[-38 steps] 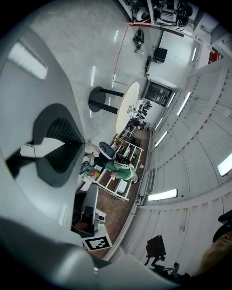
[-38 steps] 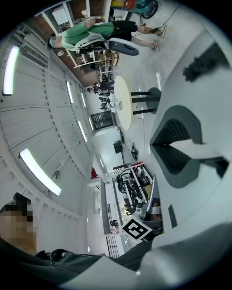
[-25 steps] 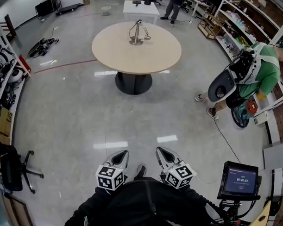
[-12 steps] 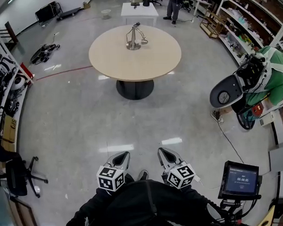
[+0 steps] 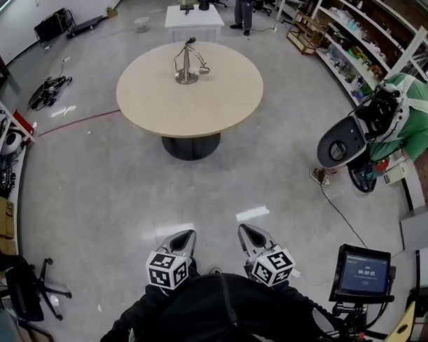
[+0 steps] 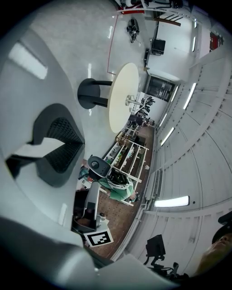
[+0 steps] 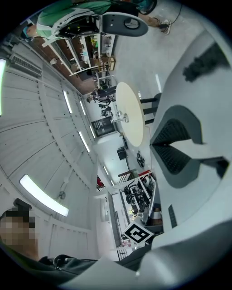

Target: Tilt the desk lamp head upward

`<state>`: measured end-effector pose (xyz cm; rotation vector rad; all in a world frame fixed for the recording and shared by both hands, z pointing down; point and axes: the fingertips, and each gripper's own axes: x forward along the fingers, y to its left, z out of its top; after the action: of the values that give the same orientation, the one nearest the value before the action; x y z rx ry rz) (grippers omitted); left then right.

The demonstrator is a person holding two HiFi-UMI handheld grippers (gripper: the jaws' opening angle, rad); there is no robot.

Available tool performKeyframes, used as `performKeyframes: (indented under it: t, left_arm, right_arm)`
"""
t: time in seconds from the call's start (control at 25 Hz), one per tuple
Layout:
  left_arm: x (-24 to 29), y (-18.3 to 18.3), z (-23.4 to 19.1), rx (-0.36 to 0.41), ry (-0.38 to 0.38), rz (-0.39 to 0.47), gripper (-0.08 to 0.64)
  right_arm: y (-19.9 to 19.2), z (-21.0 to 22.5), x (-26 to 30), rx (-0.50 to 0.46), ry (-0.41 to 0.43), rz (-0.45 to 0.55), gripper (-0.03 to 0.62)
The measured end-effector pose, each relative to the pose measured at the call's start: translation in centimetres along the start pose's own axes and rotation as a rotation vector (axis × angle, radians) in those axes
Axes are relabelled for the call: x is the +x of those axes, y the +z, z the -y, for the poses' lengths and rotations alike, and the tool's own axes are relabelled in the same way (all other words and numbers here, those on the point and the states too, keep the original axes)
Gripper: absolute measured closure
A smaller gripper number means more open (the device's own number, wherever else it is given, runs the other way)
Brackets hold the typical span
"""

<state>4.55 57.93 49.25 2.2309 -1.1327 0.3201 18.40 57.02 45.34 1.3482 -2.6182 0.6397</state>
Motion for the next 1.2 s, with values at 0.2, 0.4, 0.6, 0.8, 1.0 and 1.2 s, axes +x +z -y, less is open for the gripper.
performKeyframes:
  t: [0.2, 0.4, 0.6, 0.8, 1.0, 1.2]
  left_arm:
    - [2.6, 3.9, -3.7, 0.015, -0.043, -0.005, 0.554]
    - [4.1, 6.4, -7.5, -0.002, -0.073, -0.011, 0.554]
    - [4.8, 8.4, -11.8, -0.021, -0.09, -0.007, 0.554]
    - [4.9, 10.2, -15.5, -0.031, -0.1, -0.001, 0.554]
    - [5.4, 11.3, -17.9, -0.041, -0.114, -0.001, 0.554]
    - [6.4, 11.4, -18.6, -0.053, -0.137, -0.027, 0.554]
  right_arm:
    - [2.4, 0.7, 4.9, -0.011, -0.034, 0.0, 0.598]
    - [4.0, 0.7, 9.3, -0.019, -0.059, -0.015, 0.598]
    - [5.0, -0.3, 14.0, -0.037, -0.067, -0.032, 0.598]
    - [6.0, -1.4, 17.7, -0.047, -0.077, -0.037, 0.598]
    - [6.5, -1.9, 20.0, -0.052, -0.094, -0.041, 0.598]
    - [6.6, -1.5, 21.0, -0.043, -0.112, -0.058, 0.598]
